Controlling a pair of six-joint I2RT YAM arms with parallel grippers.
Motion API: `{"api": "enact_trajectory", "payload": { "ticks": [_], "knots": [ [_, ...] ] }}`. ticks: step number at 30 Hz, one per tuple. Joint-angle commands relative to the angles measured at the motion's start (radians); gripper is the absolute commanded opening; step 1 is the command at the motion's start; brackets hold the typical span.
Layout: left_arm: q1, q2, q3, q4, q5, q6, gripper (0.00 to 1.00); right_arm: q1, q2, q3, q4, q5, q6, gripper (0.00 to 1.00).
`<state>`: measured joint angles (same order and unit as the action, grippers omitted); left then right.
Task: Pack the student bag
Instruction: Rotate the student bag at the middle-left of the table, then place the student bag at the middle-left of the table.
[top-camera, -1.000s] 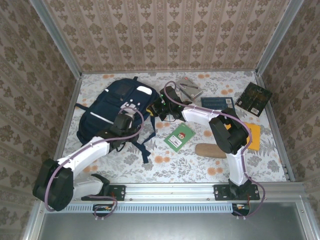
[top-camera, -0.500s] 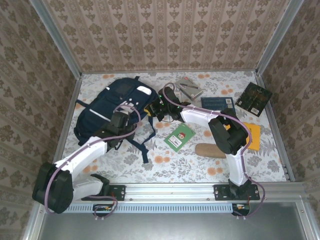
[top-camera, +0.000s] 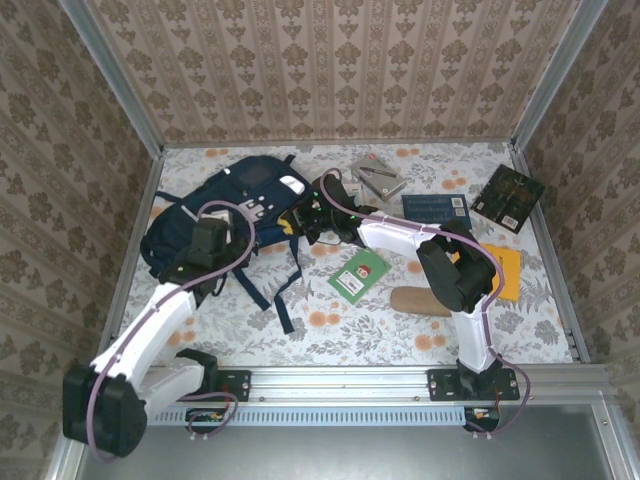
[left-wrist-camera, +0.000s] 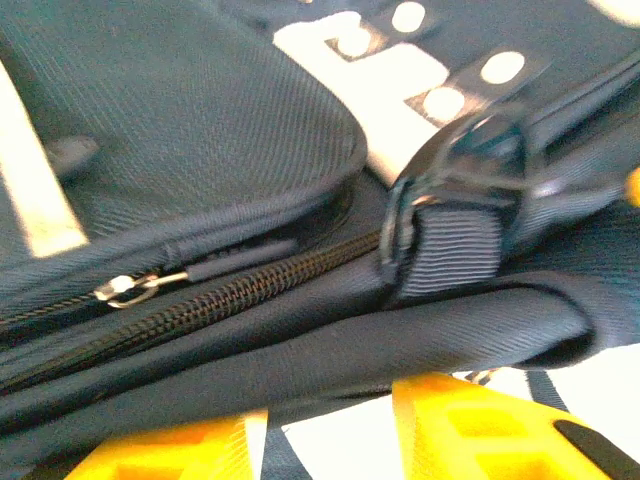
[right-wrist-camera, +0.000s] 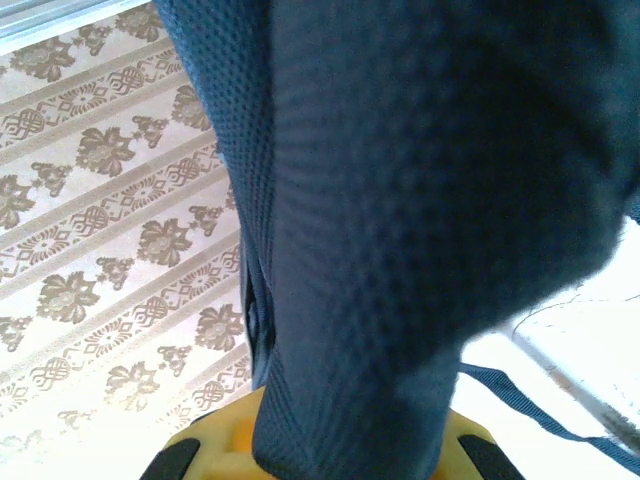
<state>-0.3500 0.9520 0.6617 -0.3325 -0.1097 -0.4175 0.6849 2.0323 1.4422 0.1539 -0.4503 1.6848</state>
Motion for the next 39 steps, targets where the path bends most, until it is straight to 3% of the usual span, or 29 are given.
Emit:
{"api": "enact_trajectory", "payload": {
  "ticks": [1,6,12,18,20,24,28,32,39],
  "knots": [
    [-0.007,-0.122,-0.022,-0.041,0.009,-0.049,0.38,0.019,-0.034,0.078,0.079,-0.135,0.076,0.0],
    [-0.084,-0.192,-0.097,-0.049,-0.056,-0.096,0.33,0.025,-0.024,0.095,0.079,-0.131,0.084,0.0],
    [-0.144,-0.129,-0.143,0.031,-0.073,-0.092,0.28,0.03,-0.024,0.101,0.075,-0.131,0.087,0.0],
    [-0.182,-0.076,-0.14,0.044,-0.096,-0.076,0.31,0.03,-0.025,0.096,0.075,-0.131,0.091,0.0],
    [-0.182,-0.078,-0.136,0.034,-0.121,-0.079,0.37,0.028,-0.024,0.091,0.078,-0.131,0.09,0.0],
    [-0.157,-0.074,-0.11,0.006,-0.149,-0.058,0.37,0.018,-0.03,0.058,0.059,-0.123,0.055,0.01],
    [-0.118,-0.065,-0.096,0.003,-0.121,-0.056,0.37,0.001,-0.042,0.003,0.001,-0.09,-0.031,0.09],
    [-0.113,-0.057,-0.099,0.008,-0.097,-0.056,0.38,-0.006,-0.017,-0.033,-0.003,-0.1,-0.079,0.44],
    [-0.088,-0.055,-0.122,0.009,-0.104,-0.066,0.38,-0.006,0.029,-0.033,-0.081,-0.173,-0.194,0.51]
  ]
}}
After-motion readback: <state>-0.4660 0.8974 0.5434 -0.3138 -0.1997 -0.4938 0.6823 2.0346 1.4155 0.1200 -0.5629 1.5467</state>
